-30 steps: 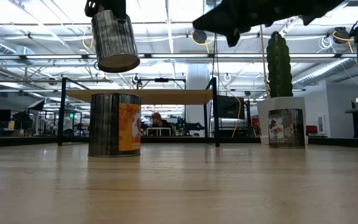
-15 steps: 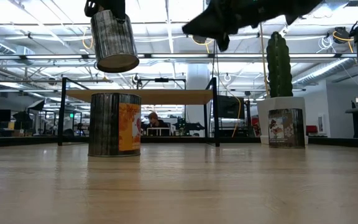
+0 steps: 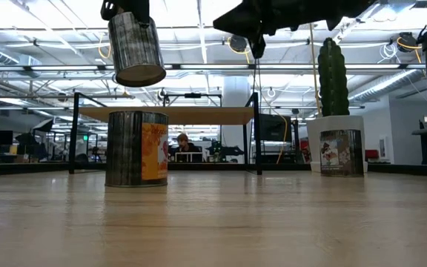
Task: Pick & Place candle stick holders
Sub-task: Put the top orange scented candle on the shelf
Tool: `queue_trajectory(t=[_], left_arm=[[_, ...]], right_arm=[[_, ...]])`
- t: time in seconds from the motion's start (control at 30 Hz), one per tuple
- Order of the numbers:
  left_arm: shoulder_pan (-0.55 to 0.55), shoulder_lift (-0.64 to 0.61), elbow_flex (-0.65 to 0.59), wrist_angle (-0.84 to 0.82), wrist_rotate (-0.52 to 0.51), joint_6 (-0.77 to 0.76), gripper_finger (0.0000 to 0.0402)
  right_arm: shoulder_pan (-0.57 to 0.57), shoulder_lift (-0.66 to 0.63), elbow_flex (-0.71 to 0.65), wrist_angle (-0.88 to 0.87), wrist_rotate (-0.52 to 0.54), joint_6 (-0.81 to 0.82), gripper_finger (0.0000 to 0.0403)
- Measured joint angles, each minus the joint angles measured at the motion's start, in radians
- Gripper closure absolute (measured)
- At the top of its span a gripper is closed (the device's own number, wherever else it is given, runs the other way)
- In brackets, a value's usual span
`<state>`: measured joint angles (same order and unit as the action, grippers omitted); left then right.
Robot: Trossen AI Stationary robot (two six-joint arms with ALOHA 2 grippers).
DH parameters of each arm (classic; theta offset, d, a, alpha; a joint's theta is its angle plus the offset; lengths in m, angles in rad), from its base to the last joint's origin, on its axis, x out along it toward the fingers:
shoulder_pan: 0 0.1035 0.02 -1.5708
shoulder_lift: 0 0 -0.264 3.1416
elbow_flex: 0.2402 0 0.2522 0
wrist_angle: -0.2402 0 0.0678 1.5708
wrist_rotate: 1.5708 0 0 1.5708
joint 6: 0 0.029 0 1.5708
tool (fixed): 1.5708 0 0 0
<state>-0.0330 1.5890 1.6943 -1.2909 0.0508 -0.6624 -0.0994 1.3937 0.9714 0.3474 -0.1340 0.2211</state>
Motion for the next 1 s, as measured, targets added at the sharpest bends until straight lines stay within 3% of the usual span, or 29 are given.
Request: queue_trajectory(t=[0.17, 0.73, 1.0], left_arm=[[0.0, 0.0, 0.0, 0.001, 0.0, 0.0, 0.0401], [0.0, 0.0, 0.0, 0.0, -0.008, 0.0, 0.0401], [0.0, 0.0, 0.0, 0.0, -0.008, 0.0, 0.0401]], right_arm=[[0.009, 0.0, 0.0, 0.0, 0.083, -0.02, 0.0403], [0.01, 0.0, 0.0, -0.001, 0.08, -0.025, 0.0402], [0.015, 0.0, 0.0, 0.027, 0.162, -0.055, 0.0402]])
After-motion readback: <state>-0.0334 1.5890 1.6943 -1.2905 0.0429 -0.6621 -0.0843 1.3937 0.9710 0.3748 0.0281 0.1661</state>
